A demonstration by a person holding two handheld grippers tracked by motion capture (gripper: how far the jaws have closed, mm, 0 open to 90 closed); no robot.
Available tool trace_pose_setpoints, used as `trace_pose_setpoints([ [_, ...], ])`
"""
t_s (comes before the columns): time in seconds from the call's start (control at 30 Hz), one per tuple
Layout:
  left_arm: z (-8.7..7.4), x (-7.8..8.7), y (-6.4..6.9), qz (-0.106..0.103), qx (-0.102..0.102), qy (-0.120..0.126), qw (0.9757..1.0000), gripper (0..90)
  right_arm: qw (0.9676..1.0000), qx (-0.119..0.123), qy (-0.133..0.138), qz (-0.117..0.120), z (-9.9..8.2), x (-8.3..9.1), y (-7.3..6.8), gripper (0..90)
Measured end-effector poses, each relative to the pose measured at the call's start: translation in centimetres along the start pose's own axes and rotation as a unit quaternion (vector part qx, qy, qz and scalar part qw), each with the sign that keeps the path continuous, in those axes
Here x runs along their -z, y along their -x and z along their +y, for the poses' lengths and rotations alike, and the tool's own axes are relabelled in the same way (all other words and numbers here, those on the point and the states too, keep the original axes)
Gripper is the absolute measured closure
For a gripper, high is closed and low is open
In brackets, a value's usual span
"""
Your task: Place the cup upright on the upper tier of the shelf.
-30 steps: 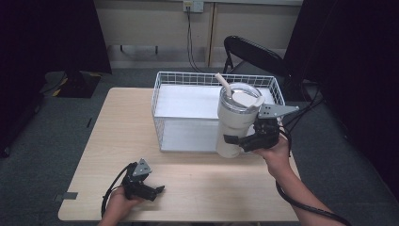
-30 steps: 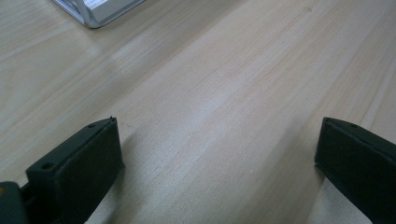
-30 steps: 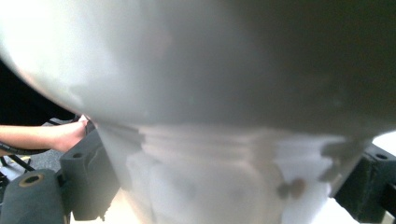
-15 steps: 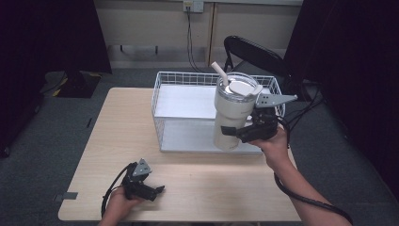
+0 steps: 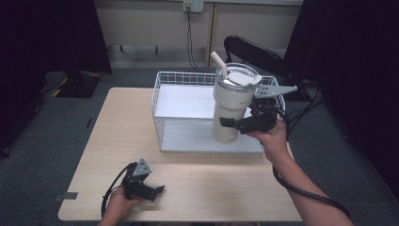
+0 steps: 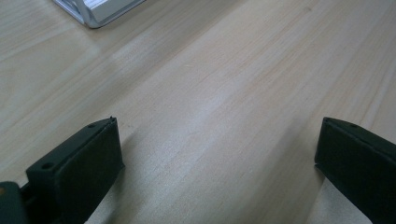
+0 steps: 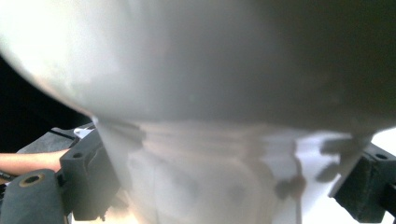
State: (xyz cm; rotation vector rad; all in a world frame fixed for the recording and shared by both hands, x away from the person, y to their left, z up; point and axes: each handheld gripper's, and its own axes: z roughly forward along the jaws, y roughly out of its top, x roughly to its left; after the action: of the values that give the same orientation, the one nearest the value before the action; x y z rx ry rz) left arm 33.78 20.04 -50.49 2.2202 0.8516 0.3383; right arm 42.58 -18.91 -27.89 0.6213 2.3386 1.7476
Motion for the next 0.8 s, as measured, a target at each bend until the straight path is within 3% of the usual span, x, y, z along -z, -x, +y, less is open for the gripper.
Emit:
trace_pose_setpoints([
  [0.8, 0.0, 0.0, 0.0, 0.003, -0.002, 0.003, 1.0000, 0.1, 0.9998, 0.004, -0.002, -0.021, 3.0, 0.2, 0.8, 10.4],
])
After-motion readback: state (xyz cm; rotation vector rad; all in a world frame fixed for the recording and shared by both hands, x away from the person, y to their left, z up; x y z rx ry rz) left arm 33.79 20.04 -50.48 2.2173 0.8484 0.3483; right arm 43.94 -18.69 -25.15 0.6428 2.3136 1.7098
